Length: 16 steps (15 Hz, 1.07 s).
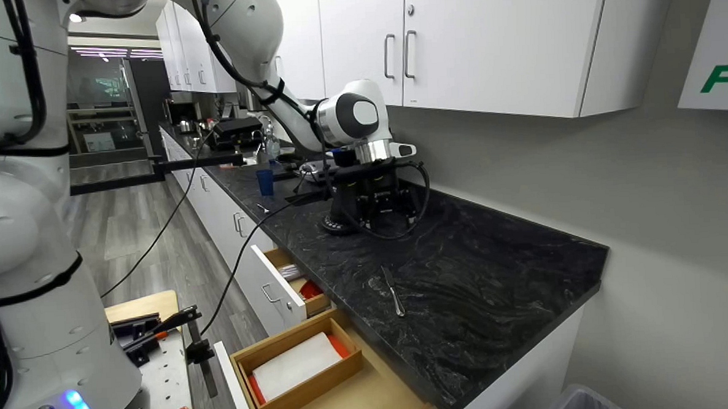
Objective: Pick the knife on the counter and put it in the first drawer on the right
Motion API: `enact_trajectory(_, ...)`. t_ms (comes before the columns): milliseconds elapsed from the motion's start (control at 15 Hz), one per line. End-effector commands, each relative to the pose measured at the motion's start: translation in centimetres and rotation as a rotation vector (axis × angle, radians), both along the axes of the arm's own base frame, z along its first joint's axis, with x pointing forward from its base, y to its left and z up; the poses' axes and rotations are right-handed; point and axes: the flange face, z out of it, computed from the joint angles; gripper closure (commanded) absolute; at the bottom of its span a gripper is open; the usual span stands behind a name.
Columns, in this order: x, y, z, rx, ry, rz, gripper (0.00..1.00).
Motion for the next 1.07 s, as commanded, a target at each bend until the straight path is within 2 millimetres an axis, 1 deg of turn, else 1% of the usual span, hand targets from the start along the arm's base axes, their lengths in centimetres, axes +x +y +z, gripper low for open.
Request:
enact_trajectory(0, 1.11, 1.87, -0.36, 0.036, -0.006, 0.034, 0.0)
enact_trajectory(67, 1.04, 2.28, -0.73, 0.066, 0.008, 0.016, 0.0)
enact_trajectory(133, 0.49, 1.82, -0.24, 0.031, -0.003, 0.014, 0.0)
enact_trajectory(333, 0.69, 2.48, -1.03, 0.054, 0.01, 0.009, 0.0)
enact_trajectory(1000, 0.84, 2.46, -1.1, 0.055, 0.01, 0.008, 0.0)
